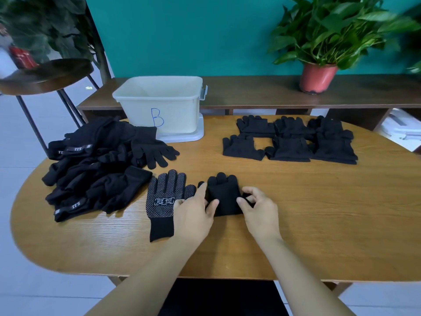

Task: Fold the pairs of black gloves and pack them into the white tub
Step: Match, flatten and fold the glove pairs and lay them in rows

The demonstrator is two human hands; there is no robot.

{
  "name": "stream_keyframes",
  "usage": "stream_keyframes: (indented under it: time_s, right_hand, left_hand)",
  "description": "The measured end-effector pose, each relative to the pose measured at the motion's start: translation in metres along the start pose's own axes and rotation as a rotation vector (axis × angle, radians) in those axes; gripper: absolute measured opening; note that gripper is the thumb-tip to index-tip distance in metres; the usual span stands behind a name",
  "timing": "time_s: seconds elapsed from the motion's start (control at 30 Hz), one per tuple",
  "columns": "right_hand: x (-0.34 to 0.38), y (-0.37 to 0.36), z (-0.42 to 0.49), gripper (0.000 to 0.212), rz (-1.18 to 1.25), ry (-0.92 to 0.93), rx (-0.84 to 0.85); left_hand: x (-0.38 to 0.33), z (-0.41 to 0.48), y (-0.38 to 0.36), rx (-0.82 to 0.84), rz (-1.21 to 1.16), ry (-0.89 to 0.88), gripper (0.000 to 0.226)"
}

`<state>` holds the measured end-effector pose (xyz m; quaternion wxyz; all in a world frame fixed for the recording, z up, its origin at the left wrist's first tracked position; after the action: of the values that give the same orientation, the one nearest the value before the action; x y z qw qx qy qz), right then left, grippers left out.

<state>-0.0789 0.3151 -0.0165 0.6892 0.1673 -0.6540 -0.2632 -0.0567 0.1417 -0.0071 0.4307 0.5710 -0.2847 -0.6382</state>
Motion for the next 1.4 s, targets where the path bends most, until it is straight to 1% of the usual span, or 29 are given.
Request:
stream_keyframes:
  time_s: [0.07,0.2,0.27,0.3,0.37,0.4,0.43,0.47,0.5,0.53,0.57,0.6,0.63,0.7,0.77,0.83,0.9,0.93,1.0,1.07,1.1,1.17,1.2,1.23,1.27,1.3,1.37,1.4]
  right_hand:
    - [0.003,-0.004,0.001,0.030,-0.116,0.034,-0.039]
    - [0.015,-0.011,-0.002,0.019,-0.425,0.245,-0.159]
    - [0.015,-0.013,-0.004,0.020,-0.567,0.278,-0.185]
    - [0.014,-0.012,-0.005,0.020,-0.592,0.271,-0.188]
    - [0.012,-0.003,-0.006,0.018,-0.570,0.268,-0.225]
    - [0.010,0.001,-0.007,0.018,-0.546,0.279,-0.250]
    - [0.008,0.004,-0.009,0.023,-0.535,0.304,-0.257]
    - [0.011,0.004,-0.012,0.033,-0.554,0.348,-0.205]
    - [0.013,0.001,-0.015,0.045,-0.587,0.400,-0.093]
    - [0.015,-0.006,-0.019,0.054,-0.626,0.447,0.069]
    - [0.015,-0.013,-0.022,0.059,-0.669,0.486,0.235]
    - [0.012,-0.018,-0.025,0.065,-0.705,0.511,0.357]
    - [0.009,-0.021,-0.026,0.069,-0.732,0.506,0.430]
    - [0.003,-0.020,-0.023,0.070,-0.779,0.479,0.482]
    - [-0.002,-0.018,-0.021,0.070,-0.796,0.470,0.487]
    - [-0.003,-0.017,-0.018,0.077,-0.784,0.442,0.476]
    - [-0.002,-0.017,-0.016,0.091,-0.769,0.428,0.473]
    - [-0.001,-0.017,-0.016,0.093,-0.766,0.419,0.476]
    - [0.005,-0.016,-0.017,0.088,-0.771,0.412,0.471]
    - [0.013,-0.016,-0.015,0.072,-0.799,0.434,0.427]
    - [0.018,-0.016,-0.014,0.067,-0.795,0.443,0.402]
    - [0.022,-0.019,-0.008,0.062,-0.799,0.468,0.344]
    - [0.024,-0.019,-0.004,0.061,-0.801,0.491,0.295]
    - [0.025,-0.019,-0.001,0.062,-0.810,0.507,0.258]
    - [0.027,-0.018,0.003,0.062,-0.802,0.519,0.231]
    - [0.026,-0.018,0.008,0.062,-0.797,0.542,0.198]
    - [0.029,-0.018,0.012,0.058,-0.834,0.523,0.232]
    - [0.032,-0.015,0.012,0.055,-0.827,0.488,0.259]
  left_hand:
    - [-0.001,0.004,-0.003,-0.004,0.083,0.014,0.056]
    - [-0.010,0.008,-0.002,-0.044,0.270,-0.037,0.043]
    - [-0.009,0.008,-0.003,-0.051,0.320,-0.057,0.041]
    - [-0.008,0.007,-0.002,-0.073,0.326,-0.080,0.040]
    - [-0.006,0.003,0.002,-0.189,0.301,-0.159,0.041]
    - [-0.006,0.000,0.004,-0.253,0.278,-0.214,0.042]
    - [-0.007,-0.004,0.003,-0.271,0.246,-0.285,0.043]
    - [-0.010,-0.008,0.001,-0.248,0.231,-0.373,0.044]
    - [-0.013,-0.012,-0.005,-0.195,0.242,-0.458,0.048]
    - [-0.013,-0.015,-0.013,-0.130,0.278,-0.523,0.052]
    - [-0.011,-0.017,-0.021,-0.046,0.322,-0.550,0.055]
    - [-0.007,-0.017,-0.026,0.029,0.358,-0.543,0.057]
    - [-0.003,-0.016,-0.029,0.095,0.381,-0.516,0.061]
    - [-0.002,-0.014,-0.028,0.171,0.404,-0.489,0.072]
    - [-0.006,-0.012,-0.026,0.211,0.417,-0.483,0.081]
    - [-0.008,-0.006,-0.023,0.197,0.445,-0.471,0.076]
    - [-0.005,0.002,-0.021,0.132,0.470,-0.549,0.065]
    - [-0.005,0.005,-0.018,0.077,0.498,-0.604,0.061]
    - [-0.003,0.013,-0.017,0.098,0.534,-0.662,0.048]
    - [-0.001,0.019,-0.016,0.150,0.528,-0.678,0.039]
    - [0.000,0.021,-0.014,0.161,0.500,-0.670,0.036]
    - [-0.007,0.023,-0.004,0.151,0.441,-0.699,0.028]
    - [-0.009,0.025,-0.002,0.205,0.434,-0.699,0.029]
    - [-0.008,0.028,-0.005,0.243,0.455,-0.702,0.034]
    - [-0.007,0.029,-0.006,0.238,0.445,-0.706,0.040]
    - [-0.006,0.029,-0.003,0.209,0.379,-0.679,0.046]
    - [-0.007,0.027,0.002,0.164,0.340,-0.622,0.054]
    - [-0.007,0.024,0.000,0.188,0.357,-0.606,0.055]
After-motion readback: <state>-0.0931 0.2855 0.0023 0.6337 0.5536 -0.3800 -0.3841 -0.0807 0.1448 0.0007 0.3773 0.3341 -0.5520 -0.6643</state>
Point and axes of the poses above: each hand's wrist, its own z-axis towards the middle knuckle, its own y-axis out of the back of the hand, x = y × z, the point moved 5 cm from there along z, towards the middle knuckle, and after that the axes turned 1 degree about -x, right-handed, at the moved point
